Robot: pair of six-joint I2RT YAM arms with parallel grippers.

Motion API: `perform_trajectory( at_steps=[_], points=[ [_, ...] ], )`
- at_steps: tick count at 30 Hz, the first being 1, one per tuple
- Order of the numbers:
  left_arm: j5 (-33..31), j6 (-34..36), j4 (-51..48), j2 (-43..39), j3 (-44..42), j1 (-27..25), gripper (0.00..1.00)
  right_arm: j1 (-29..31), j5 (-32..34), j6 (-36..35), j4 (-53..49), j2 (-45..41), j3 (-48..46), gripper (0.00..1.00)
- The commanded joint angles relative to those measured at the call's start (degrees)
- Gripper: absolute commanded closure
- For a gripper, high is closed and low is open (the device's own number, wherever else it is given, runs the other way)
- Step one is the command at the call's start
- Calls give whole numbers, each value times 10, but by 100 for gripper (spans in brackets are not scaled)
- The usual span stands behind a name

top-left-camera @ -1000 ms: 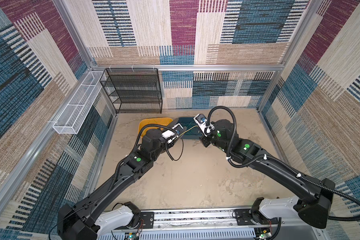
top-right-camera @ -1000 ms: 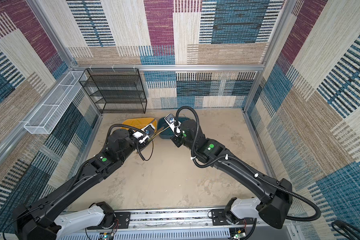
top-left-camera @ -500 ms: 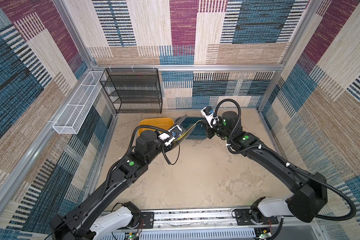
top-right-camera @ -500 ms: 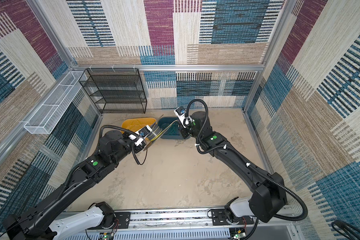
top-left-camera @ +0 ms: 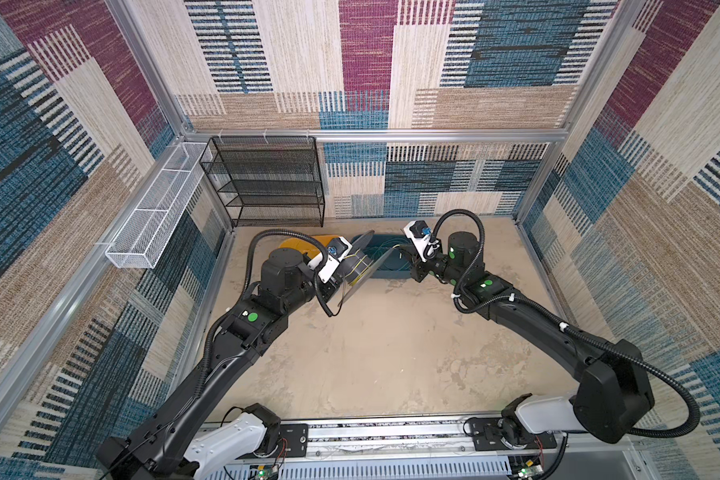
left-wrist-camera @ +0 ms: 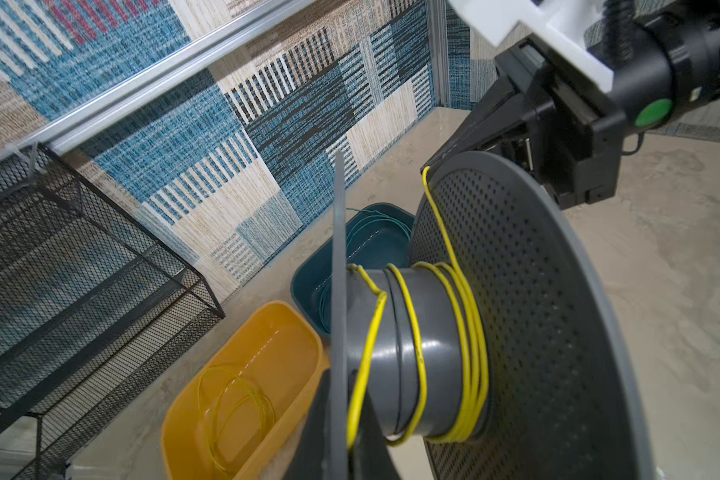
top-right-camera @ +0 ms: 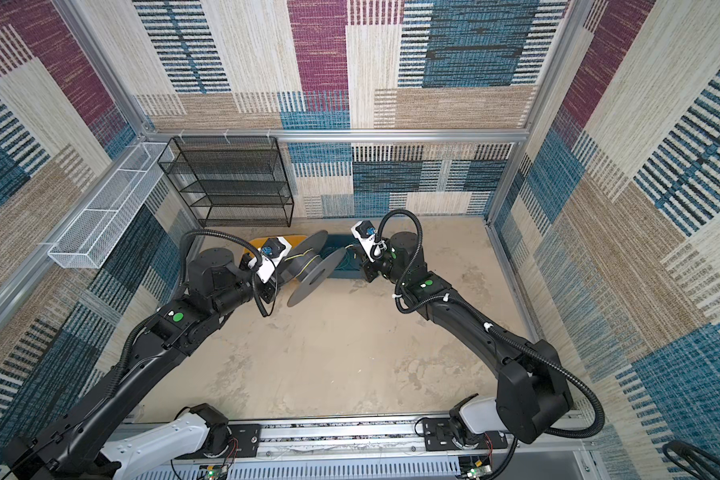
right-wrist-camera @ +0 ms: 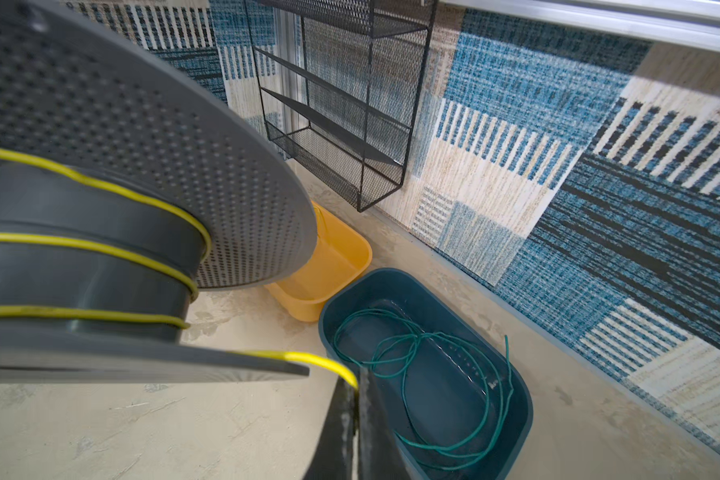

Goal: Wrap the cables

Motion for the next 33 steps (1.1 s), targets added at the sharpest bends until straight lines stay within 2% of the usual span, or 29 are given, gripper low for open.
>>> perform_trajectory(
  at_steps=[1,10,18,26,33],
  points=[
    [54,-88,20,-1,22,30,100,-15,124,11,-5,6,-15,100],
    [164,-182,53,14,29,106,100,-21,95,15,12,10,-42,100],
    [224,-280,119,28,21,155,100,-43,28,41,23,9,-64,100],
    [210,-348,182,36,7,175,100,-60,-31,101,73,21,-99,100],
    [189,-432,290,41,-27,191,100,-76,-101,163,135,24,-134,100]
  ],
)
